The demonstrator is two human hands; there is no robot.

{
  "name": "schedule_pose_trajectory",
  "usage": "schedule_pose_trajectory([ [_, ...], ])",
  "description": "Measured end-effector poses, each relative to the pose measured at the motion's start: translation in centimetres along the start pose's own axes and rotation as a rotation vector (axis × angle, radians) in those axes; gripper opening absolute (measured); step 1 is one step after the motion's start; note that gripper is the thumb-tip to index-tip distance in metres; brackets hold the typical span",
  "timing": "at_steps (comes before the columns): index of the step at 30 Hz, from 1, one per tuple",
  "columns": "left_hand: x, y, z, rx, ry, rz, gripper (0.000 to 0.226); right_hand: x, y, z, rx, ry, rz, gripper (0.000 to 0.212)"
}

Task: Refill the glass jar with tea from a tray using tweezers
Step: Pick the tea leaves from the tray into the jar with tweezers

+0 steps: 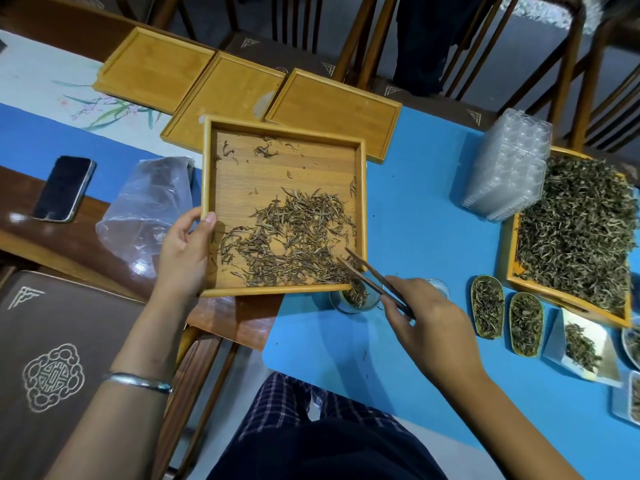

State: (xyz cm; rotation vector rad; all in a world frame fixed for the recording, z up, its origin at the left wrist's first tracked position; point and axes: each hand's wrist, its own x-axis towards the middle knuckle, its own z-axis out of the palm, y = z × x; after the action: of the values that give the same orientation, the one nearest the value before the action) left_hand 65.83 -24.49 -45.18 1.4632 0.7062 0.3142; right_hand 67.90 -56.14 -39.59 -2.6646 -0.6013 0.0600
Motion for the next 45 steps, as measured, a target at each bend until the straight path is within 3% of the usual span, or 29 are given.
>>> schedule_pose_trajectory([
  [10,-0.1,0.2,0.0,-0.028,-0.01,0.003,0.03,5.2,-5.7,2.1,0.148,-0.091,-0.246,0.03],
  [16,-0.3,0.3,-0.1,-0.041,-0.02,0.011,0.023,5.2,-6.7,3.2,0.095,-0.156,-0.344,0.034],
  [21,-0.6,0.5,0.0,-0.049,-0.018,0.013,0.012,3.7,-4.7,2.9,0.046,-0.157,-0.282,0.03],
  [32,-0.3,0.3,-0.1,-0.037,-0.025,0.015,0.012,0.1,0.2,0.5,-0.059,-0.189,-0.109,0.029],
  [45,0.0,0.3,0.3,-0.002,-0.022,0.005,0.022,0.8,1.0,-0.2,-0.038,-0.107,-0.005,0.015],
])
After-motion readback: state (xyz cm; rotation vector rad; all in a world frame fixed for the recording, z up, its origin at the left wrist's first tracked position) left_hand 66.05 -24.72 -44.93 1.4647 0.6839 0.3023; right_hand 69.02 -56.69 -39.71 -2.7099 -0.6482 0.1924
